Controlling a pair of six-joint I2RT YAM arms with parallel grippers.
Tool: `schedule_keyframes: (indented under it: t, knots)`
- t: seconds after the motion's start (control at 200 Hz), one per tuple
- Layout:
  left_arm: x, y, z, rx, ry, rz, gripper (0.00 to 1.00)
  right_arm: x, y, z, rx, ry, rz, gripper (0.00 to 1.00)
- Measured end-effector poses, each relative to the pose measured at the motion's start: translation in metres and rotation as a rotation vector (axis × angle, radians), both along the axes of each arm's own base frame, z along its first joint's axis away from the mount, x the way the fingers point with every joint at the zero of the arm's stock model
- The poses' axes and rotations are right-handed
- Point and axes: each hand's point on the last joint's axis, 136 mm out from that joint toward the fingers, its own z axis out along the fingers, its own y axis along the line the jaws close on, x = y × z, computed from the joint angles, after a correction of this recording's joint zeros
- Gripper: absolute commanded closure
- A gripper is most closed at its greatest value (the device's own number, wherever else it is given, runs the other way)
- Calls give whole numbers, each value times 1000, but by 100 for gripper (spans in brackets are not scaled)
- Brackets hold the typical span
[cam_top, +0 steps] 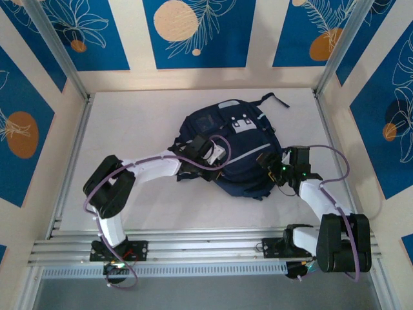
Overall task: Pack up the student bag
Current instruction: Zip the student bag at the center of the table.
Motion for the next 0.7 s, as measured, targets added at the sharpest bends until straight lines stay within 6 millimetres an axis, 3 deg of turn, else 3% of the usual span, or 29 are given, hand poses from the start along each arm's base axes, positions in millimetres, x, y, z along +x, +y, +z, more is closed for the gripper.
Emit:
schedule_keyframes:
  t: [0.17, 0.31, 0.51, 0.7]
  knots:
    - [-10, -1, -1, 18, 30, -22, 100, 1, 5, -7, -21, 10, -7, 39]
    - [-36, -7, 0, 50, 66, -79, 100, -1, 14, -10, -51, 14, 10, 44]
    - [-75, -29, 18, 62, 119, -174, 100, -3, 24, -11, -73, 11, 33, 46]
    - [-85, -63, 20, 31, 249, -166, 100, 5, 23, -6, -94, -28, 9, 47]
